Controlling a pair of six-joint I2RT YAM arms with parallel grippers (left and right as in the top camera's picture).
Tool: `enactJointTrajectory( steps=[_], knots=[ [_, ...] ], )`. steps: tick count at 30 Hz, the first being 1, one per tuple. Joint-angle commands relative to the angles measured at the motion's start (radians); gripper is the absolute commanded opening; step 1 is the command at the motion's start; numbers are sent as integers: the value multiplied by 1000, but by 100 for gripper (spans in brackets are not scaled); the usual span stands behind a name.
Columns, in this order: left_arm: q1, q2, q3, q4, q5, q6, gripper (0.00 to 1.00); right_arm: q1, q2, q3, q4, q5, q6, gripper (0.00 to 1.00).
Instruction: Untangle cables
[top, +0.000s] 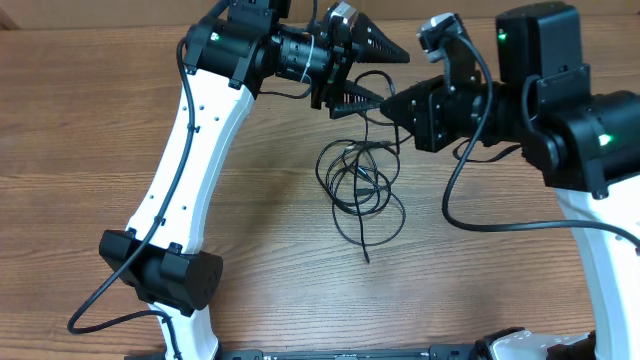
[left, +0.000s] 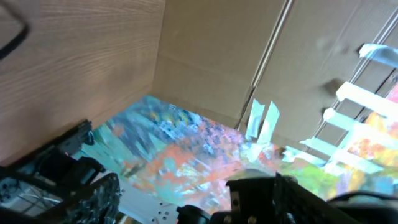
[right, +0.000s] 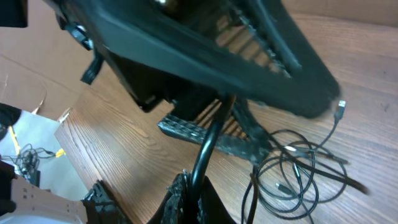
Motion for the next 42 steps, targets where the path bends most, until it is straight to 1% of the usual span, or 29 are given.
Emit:
enactJointTrajectory(
  steps=[1, 3, 8, 9, 11, 12, 14, 15, 16, 19, 21, 24, 25, 26, 28, 29, 33, 36, 42],
  knots=[
    [-13, 3, 14, 4, -2, -37, 68, 24, 5, -4, 21, 29, -8, 4],
    [-13, 3, 14, 4, -2, -37, 57, 30, 6, -4, 28, 27, -5, 4],
    [-13, 3, 14, 4, -2, -37, 36, 39, 6, -4, 29, 28, -5, 4],
    [-13, 3, 14, 4, -2, -37, 33, 40, 6, -4, 29, 28, -4, 4],
    [-13, 3, 14, 4, -3, -37, 31, 42, 6, -4, 29, 28, -5, 4],
    [-13, 3, 14, 4, -3, -37, 29, 42, 6, -4, 28, 28, -5, 4],
    [-13, 3, 14, 3, -1, -37, 28, 42, 6, -4, 29, 32, -5, 4],
    [-13, 3, 14, 3, -1, -37, 31, 42, 6, -4, 29, 35, -5, 4],
    [-13, 3, 14, 3, 2, -37, 38, 42, 6, -4, 29, 40, -5, 4],
    [-13, 3, 14, 3, 11, -37, 48, 42, 11, -4, 29, 73, -5, 4],
    [-13, 3, 14, 4, 35, -37, 50, 42, 17, -4, 29, 102, -4, 4],
    [-14, 3, 14, 4, 79, -35, 50, 42, 33, -4, 35, 126, -4, 4],
    [-14, 3, 14, 4, 82, -35, 50, 42, 39, -4, 41, 126, -4, 4],
    [-14, 3, 14, 4, 80, -28, 47, 42, 47, -4, 49, 126, 0, 4],
    [-14, 3, 14, 3, 80, -29, 43, 42, 51, -4, 58, 124, 0, 4],
    [-14, 3, 14, 3, 80, -29, 43, 42, 51, -4, 61, 125, 0, 4],
    [-13, 3, 14, 4, 79, -29, 32, 42, 51, -3, 74, 125, 0, 4],
    [-13, 3, 14, 3, 61, -29, 28, 42, 51, -3, 80, 128, 0, 4],
    [-13, 3, 14, 5, 22, -29, 28, 42, 51, -3, 79, 215, 34, 4]
  ],
)
